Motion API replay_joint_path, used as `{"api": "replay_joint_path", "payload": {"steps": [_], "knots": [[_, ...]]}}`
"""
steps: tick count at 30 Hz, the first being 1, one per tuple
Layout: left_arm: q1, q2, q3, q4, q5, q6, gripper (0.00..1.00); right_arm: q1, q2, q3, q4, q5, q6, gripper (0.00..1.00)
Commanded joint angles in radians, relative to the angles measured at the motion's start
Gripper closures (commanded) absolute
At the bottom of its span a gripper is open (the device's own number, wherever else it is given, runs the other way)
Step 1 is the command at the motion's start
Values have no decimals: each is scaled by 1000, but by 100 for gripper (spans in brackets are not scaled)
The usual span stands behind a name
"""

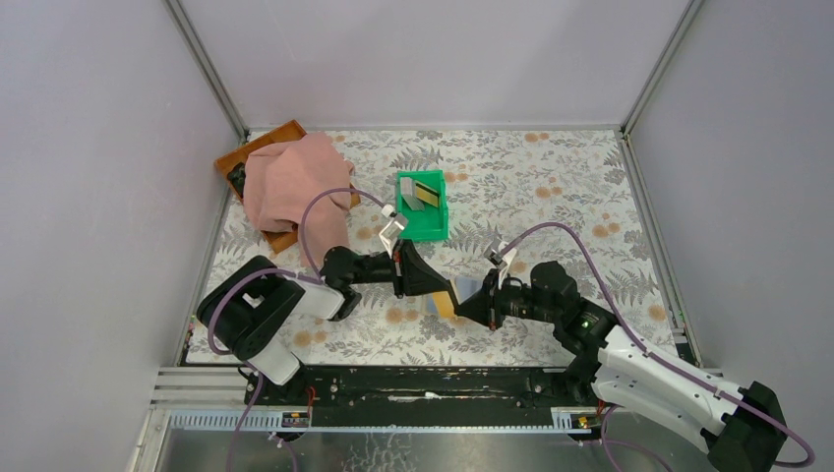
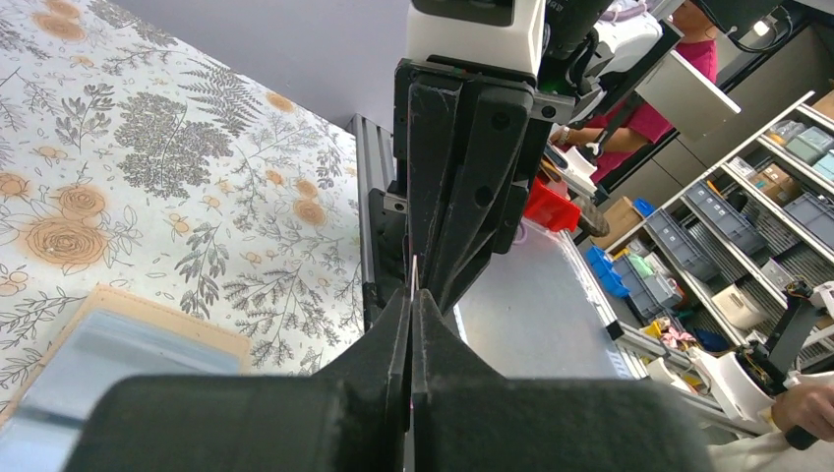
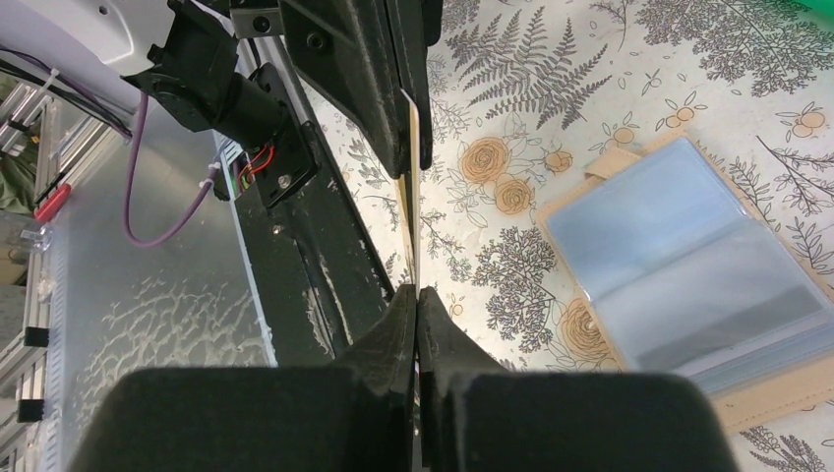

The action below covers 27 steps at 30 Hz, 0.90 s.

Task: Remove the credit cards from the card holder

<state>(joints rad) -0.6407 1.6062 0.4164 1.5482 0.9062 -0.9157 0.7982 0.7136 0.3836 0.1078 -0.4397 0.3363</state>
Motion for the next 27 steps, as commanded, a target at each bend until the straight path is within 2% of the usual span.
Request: {"api": "replay_joint_path", "payload": {"steps": [1, 3, 5, 7, 9, 11, 14, 20, 23, 27], "knots": [[5, -26, -27, 61, 20, 22, 100, 2, 3, 40, 16, -3, -17, 100], [9, -28, -37, 61, -9, 26, 100, 2, 8, 44, 8, 29, -12, 99], [25, -30, -45, 61, -65, 19, 100, 2, -2, 53, -27, 129, -10, 70], [65, -26, -52, 48, -159, -6, 100, 2, -69, 53, -80, 364, 28, 48], [95, -27, -68, 46, -303, -21, 100, 3, -173, 11, -106, 640, 63, 41], [117, -26, -52, -3, -388, -12, 100, 2, -256, -15, -114, 723, 61, 32], [121, -35, 27, -212, -538, 54, 100, 3, -288, -30, -142, 772, 61, 28], [118, -17, 189, -521, -932, 196, 100, 2, -186, -30, -144, 776, 85, 28], [109, 10, 303, -669, -1069, 267, 100, 3, -144, -42, -105, 768, 85, 28], [109, 91, 444, -789, -1177, 312, 100, 2, -91, -40, -79, 771, 76, 28]]}}
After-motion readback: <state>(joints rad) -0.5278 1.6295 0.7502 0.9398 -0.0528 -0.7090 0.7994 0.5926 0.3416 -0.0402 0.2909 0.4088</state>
